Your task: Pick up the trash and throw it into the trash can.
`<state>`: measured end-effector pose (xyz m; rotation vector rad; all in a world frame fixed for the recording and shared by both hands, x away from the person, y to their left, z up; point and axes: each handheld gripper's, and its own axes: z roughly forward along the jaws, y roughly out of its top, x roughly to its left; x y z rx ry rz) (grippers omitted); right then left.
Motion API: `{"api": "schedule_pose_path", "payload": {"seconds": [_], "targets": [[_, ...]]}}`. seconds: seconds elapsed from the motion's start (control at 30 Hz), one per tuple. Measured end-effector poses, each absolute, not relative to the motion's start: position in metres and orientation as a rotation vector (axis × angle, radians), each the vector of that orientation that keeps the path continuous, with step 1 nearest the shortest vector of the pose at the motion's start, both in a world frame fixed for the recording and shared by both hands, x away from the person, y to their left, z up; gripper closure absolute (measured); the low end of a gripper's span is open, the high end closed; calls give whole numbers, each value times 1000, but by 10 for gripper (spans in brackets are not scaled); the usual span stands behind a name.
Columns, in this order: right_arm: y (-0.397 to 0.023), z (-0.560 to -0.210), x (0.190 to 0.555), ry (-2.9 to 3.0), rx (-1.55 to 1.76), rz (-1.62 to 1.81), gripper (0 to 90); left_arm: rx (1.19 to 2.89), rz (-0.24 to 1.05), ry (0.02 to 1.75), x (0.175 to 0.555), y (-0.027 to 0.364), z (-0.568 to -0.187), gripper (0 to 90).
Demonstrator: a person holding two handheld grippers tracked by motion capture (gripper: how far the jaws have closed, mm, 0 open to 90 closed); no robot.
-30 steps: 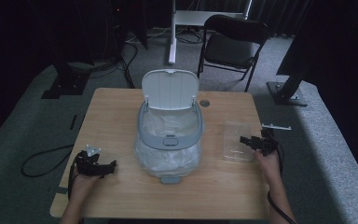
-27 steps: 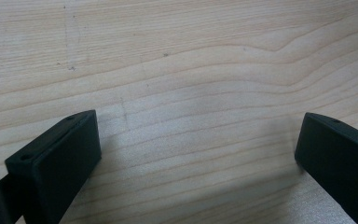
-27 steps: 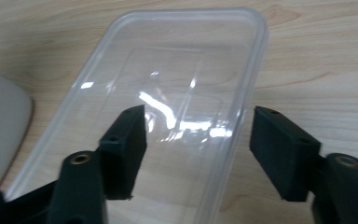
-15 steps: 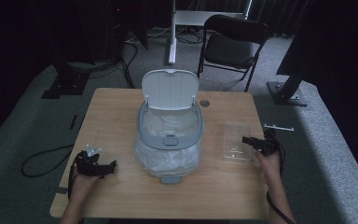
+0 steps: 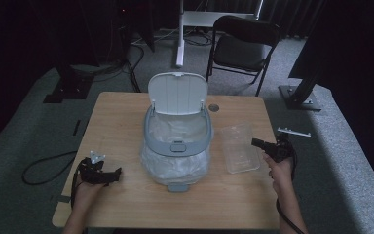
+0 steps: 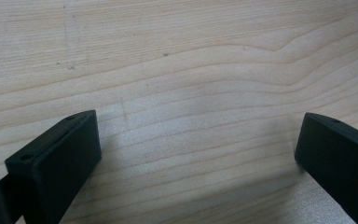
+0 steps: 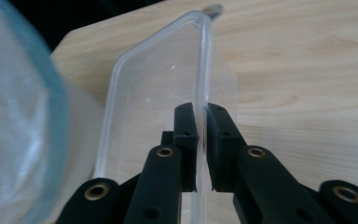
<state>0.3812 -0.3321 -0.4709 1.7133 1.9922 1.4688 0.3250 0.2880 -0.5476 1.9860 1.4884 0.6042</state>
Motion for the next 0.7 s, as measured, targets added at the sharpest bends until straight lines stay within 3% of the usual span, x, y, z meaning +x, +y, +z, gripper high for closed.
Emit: {"api": "schedule_pose_path", "payload": {"seconds": [0.7], "targets": [[-327, -419, 346, 1908, 1502, 1569, 854, 1985, 605, 1489, 325, 288, -548, 10]]}}
